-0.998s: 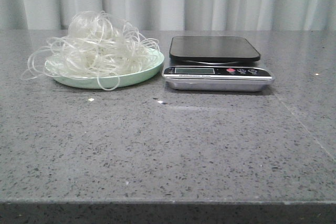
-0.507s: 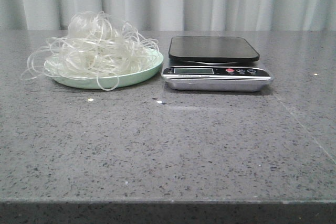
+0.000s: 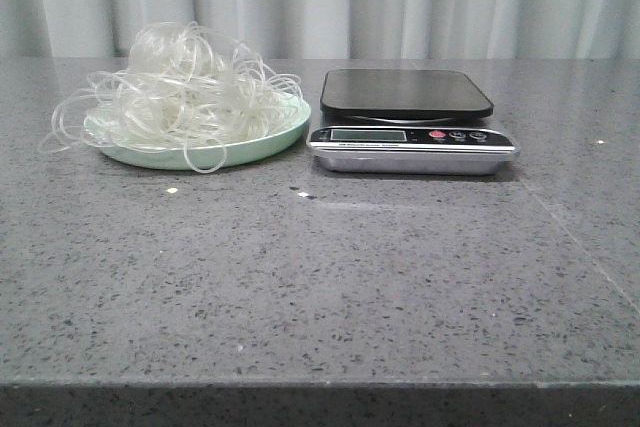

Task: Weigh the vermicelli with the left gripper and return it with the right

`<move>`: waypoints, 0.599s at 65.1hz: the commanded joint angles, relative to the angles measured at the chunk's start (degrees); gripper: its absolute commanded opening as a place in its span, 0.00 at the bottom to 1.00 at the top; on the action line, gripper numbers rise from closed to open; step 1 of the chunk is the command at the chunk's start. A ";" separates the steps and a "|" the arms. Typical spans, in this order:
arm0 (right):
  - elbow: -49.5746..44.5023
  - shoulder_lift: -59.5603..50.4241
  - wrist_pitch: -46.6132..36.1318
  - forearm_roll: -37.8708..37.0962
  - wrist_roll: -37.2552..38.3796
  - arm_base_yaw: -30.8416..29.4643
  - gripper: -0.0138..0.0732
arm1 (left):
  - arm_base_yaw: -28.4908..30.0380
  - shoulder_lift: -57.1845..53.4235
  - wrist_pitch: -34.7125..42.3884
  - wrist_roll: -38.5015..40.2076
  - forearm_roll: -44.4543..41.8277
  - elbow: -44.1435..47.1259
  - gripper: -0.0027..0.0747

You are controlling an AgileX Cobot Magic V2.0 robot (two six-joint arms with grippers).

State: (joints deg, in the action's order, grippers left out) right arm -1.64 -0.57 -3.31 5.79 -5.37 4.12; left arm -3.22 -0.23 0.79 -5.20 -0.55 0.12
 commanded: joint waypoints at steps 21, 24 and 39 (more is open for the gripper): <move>0.48 -0.94 -4.17 -6.71 8.04 -0.38 0.35 | -0.22 -1.16 4.69 0.69 0.10 0.46 0.22; 0.48 -0.94 -4.23 -6.70 8.04 -0.38 0.35 | -0.22 -1.16 4.69 0.69 0.10 0.46 0.22; 0.48 -0.94 -4.15 -6.65 8.04 -0.38 0.35 | -0.22 -1.16 4.69 0.69 0.10 0.46 0.22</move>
State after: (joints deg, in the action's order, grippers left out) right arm -1.64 -0.57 -3.21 0.00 2.75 4.12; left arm -3.22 -0.23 0.79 -5.20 -0.55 0.12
